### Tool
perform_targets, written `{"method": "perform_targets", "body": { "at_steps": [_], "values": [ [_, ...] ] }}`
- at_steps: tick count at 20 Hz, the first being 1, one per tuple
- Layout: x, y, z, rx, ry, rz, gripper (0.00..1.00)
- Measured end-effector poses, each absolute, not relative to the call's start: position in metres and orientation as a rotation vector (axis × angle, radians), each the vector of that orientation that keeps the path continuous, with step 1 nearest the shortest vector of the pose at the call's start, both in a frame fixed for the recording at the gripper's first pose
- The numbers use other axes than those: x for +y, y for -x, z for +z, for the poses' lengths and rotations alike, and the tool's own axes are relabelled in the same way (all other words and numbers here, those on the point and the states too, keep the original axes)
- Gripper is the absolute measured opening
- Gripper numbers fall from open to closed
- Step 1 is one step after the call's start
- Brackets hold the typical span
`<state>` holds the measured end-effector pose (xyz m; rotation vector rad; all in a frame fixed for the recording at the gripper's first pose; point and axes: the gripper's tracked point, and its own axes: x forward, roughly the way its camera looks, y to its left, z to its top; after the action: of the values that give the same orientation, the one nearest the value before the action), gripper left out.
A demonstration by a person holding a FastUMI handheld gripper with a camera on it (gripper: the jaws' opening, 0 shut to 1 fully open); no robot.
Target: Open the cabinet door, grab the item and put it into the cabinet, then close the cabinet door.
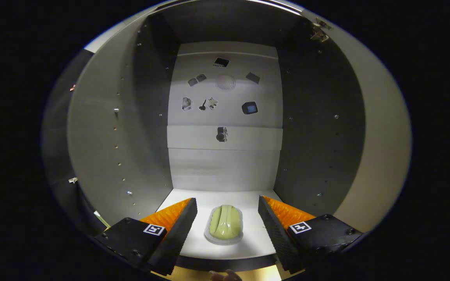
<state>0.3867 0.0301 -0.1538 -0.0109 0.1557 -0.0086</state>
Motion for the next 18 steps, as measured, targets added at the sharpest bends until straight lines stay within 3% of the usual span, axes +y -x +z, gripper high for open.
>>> {"method": "perform_targets", "body": {
  "at_steps": [11, 18],
  "values": [
    [0.069, -0.189, -0.075, 0.05, -0.07, 0.022, 0.99],
    [0.049, -0.094, -0.054, 0.077, -0.114, 0.011, 0.99]
  ]
}}
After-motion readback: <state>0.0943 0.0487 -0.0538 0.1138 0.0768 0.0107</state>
